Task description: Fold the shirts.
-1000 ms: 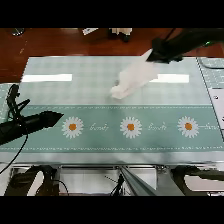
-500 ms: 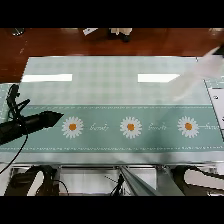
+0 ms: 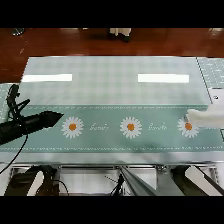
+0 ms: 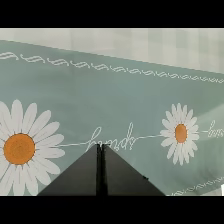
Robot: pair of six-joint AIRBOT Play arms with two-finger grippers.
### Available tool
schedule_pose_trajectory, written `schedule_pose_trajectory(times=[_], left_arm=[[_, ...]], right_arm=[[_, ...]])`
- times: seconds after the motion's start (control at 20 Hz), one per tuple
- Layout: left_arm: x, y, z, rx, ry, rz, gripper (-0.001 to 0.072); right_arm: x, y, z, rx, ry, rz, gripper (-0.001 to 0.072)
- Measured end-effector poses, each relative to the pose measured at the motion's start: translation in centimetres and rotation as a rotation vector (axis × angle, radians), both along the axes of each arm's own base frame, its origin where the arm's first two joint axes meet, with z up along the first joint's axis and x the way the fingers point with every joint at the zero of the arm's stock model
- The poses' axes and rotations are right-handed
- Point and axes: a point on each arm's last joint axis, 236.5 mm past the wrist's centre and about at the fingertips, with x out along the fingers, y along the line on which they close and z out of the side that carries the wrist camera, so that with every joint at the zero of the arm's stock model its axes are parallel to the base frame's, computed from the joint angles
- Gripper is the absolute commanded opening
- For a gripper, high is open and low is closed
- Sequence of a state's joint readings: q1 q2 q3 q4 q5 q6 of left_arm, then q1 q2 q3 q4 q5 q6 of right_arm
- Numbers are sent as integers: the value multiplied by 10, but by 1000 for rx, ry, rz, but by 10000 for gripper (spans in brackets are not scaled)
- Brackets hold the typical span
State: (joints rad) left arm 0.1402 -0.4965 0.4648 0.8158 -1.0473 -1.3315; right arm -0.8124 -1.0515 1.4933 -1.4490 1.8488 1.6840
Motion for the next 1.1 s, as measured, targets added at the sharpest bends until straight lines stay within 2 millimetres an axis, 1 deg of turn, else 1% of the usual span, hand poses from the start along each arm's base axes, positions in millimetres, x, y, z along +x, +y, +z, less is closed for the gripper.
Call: schedule_pose_trajectory(times=[0.05, 0.1, 0.15, 0.2, 0.3, 0.35, 0.4, 0.45, 0.5, 0.55, 0.6, 0.65, 0.7, 0.75, 0.8, 0.9, 0.95, 1.0, 1.05, 1.1], left_arm=[[0, 0, 0, 0, 0, 1, 32], [0, 0, 0, 0, 0, 1, 33], [0, 0, 0, 0, 0, 1, 32], [0, 0, 0, 0, 1, 1, 33], [0, 0, -1, -1, 2, 1, 33], [1, 1, -1, 0, 1, 4, 32], [4, 2, 0, 1, -5, 13, 32], [10, 5, 1, 4, -17, 30, 32], [17, 9, 5, 6, -32, 48, 32], [26, 12, 10, 9, -45, 62, 32], [36, 15, 17, 12, -58, 71, 32], [49, 17, 28, 18, -78, 71, 32], [64, 17, 41, 24, -95, 60, 32], [78, 14, 56, 28, -114, 39, 31], [93, 9, 73, 31, -136, 13, 32], [121, -11, 112, 36, -186, -77, 31], [132, -24, 128, 43, -211, -125, 31], [142, -38, 141, 56, -232, -172, 31], [149, -50, 149, 83, -249, -214, 31], [155, -59, 149, 112, -246, -241, 31]], right_arm=[[-25, -5, -13, -10, 59, -53, 30], [-47, -7, -23, -13, 104, -101, 173], [-68, -6, -34, -16, 149, -149, 507], [-86, -6, -44, -23, 192, -196, 619], [-120, -9, -58, -65, 286, -276, 618], [-127, -13, -61, -86, 302, -300, 617], [-127, -16, -62, -103, 288, -305, 611], [-119, -20, -62, -118, 245, -303, 591], [-106, -24, -60, -132, 186, -296, 567], [-86, -28, -56, -139, 98, -279, 564], [-62, -29, -50, -131, 0, -251, 560], [-30, -27, -43, -110, -111, -206, 558], [1, -19, -35, -76, -211, -149, 547], [35, -4, -27, -31, -301, -73, 150], [66, 14, -20, 8, -369, 13, 26], [124, 67, -7, 72, -474, 234, 25], [151, 99, -1, 85, -520, 347, 26], [172, 129, 3, 89, -555, 444, 26], [190, 162, 5, 85, -585, 541, 26], [203, 188, 1, 69, -592, 619, 26]])
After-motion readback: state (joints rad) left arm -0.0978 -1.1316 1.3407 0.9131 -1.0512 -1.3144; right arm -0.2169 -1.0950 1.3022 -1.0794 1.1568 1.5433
